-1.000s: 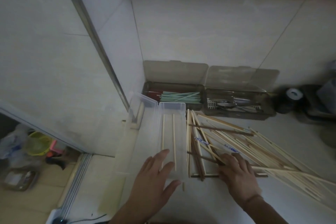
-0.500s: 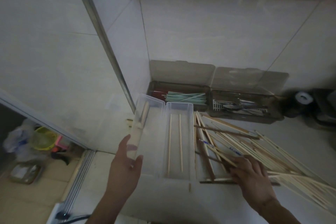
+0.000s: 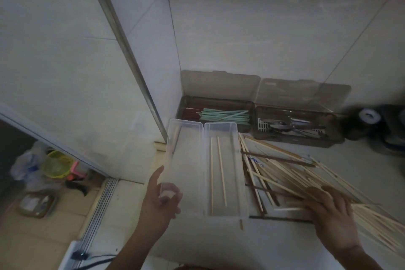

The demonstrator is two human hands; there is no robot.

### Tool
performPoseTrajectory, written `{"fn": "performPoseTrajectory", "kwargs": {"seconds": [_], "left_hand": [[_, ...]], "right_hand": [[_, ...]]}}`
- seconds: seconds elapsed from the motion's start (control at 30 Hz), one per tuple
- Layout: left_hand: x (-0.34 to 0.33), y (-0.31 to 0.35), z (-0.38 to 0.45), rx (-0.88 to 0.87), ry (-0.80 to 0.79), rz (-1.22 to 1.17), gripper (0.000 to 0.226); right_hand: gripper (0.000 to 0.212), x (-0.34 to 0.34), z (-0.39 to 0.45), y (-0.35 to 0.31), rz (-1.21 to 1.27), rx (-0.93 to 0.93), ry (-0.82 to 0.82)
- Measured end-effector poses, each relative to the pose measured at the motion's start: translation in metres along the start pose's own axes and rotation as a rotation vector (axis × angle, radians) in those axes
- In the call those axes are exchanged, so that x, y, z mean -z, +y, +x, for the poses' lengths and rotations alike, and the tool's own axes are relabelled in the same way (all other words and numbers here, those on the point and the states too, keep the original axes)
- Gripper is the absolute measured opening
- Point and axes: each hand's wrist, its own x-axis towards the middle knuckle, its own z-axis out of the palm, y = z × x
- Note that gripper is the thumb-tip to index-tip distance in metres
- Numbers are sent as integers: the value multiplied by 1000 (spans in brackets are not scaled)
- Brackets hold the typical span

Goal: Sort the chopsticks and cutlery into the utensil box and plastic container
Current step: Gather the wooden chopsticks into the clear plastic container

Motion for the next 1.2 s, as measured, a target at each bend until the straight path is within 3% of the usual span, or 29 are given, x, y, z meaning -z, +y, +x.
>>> {"fn": "performPoseTrajectory", "kwargs": {"seconds": [0.13,0.23,0.33,0.43,0.5,0.57,0.73,0.83,0.93,1.0,1.1,1.2], "left_hand": [[0,-3,0,-20,-2,81,80],[4,-2,9,-115,43,248,86],[5,11,17,-253,46,559,81],[2,22,22,-487,62,922,77],[-2,23,21,-490,56,1018,80],[-5,21,16,-471,62,1085,85],[-8,10,10,-409,25,1044,98],[-9,7,8,-402,-28,993,108],[-5,3,6,-387,-107,1014,121],[-3,-1,5,-395,-149,1057,127],[1,-8,5,-437,-175,1108,123],[4,-11,7,-438,-195,1098,118]], "right_hand": [[50,22,18,-22,325,-71,141],[41,45,46,-53,665,-228,196],[11,65,75,-90,982,-352,304],[33,74,109,-119,1248,-361,330],[43,70,129,-143,1393,-357,214],[55,53,140,-169,1410,-373,69],[49,-1,147,-208,1242,-444,-354],[42,-18,147,-205,848,-336,-530],[42,-17,141,-204,735,-199,-660],[38,-6,132,-204,819,-165,-628],[24,29,110,-189,1055,-235,-374],[17,42,71,-141,895,-195,-31]]}}
